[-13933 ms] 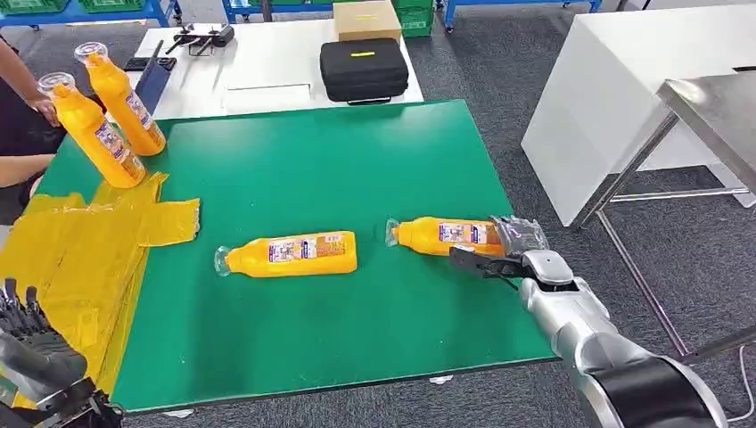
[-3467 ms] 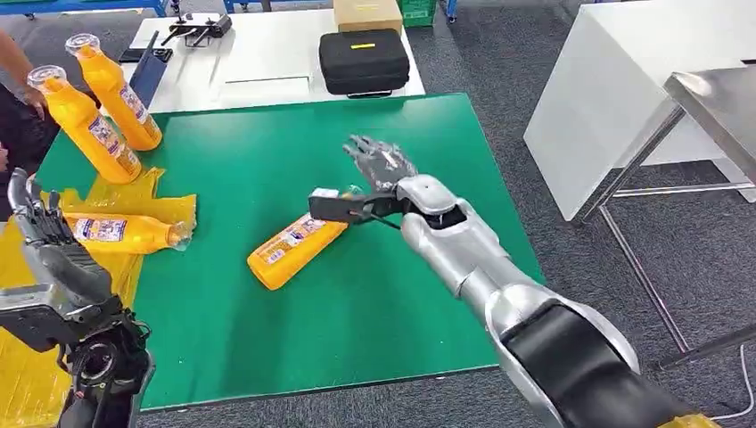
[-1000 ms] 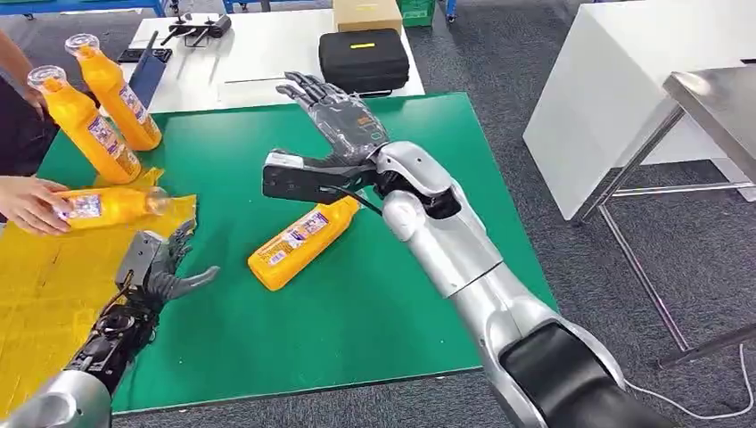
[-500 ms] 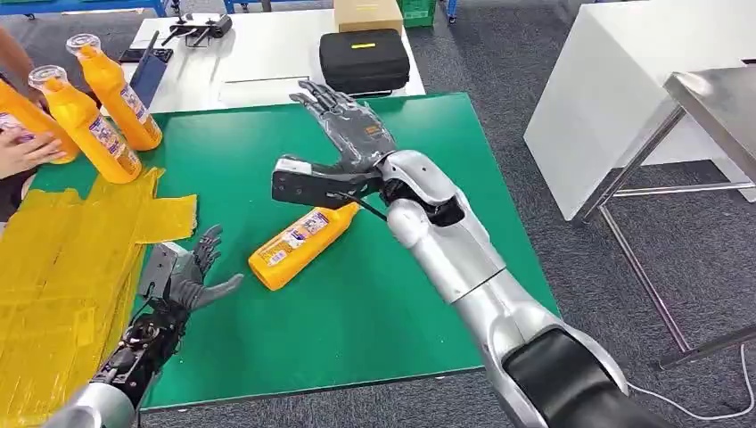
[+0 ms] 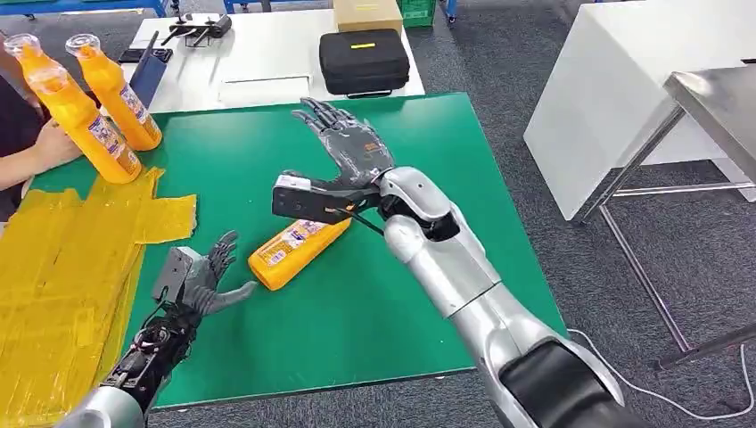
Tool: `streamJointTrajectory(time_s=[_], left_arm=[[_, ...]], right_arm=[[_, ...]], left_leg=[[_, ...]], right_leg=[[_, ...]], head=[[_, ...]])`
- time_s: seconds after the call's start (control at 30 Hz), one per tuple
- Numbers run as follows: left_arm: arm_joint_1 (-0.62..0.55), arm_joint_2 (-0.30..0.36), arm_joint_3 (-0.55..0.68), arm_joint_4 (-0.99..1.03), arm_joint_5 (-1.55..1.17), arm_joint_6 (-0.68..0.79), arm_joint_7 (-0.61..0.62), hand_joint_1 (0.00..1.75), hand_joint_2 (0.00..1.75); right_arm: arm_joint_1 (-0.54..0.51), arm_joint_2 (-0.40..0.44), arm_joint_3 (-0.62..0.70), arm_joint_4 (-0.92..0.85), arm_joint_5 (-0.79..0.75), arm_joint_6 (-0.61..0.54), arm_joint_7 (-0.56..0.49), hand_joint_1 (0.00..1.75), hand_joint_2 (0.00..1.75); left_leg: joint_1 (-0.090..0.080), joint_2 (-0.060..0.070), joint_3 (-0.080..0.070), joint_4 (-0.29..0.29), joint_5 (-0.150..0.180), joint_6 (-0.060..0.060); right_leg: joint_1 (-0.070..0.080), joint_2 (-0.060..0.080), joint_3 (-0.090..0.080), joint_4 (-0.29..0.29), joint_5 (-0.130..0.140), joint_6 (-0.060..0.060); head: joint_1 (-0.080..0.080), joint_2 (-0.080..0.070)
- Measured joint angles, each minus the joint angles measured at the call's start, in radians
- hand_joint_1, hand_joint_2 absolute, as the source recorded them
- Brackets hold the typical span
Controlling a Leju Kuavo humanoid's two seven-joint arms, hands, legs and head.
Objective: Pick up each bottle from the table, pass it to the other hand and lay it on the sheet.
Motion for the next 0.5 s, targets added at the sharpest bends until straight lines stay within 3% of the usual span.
streamJointTrajectory(time_s=[0.07,0.4,0.5], left_arm=[[0.000,0.000,-0.005,0.000,0.000,0.000,0.000,0.00,1.75],[-0.109,0.103,-0.076,0.046,0.150,-0.487,-0.011,0.00,1.75],[-0.079,0.110,-0.119,0.009,0.196,-0.494,-0.024,0.00,1.75]], right_arm=[[0.002,0.002,0.000,0.000,0.000,-0.002,0.002,0.00,0.00],[0.027,-0.013,-0.013,0.000,0.024,-0.014,-0.006,0.00,0.00],[0.017,-0.018,-0.021,0.003,0.020,-0.009,-0.006,0.00,0.00]], left_leg=[[0.000,0.000,0.000,0.000,0.000,0.000],[0.000,0.000,0.000,0.000,0.000,0.000],[0.000,0.000,0.000,0.000,0.000,0.000]], right_leg=[[0.000,0.000,0.000,0.000,0.000,0.000],[0.000,0.000,0.000,0.001,0.000,0.000],[0.000,0.000,0.000,0.000,0.000,0.000]], head=[[0.000,0.000],[0.000,0.000],[0.000,0.000]])
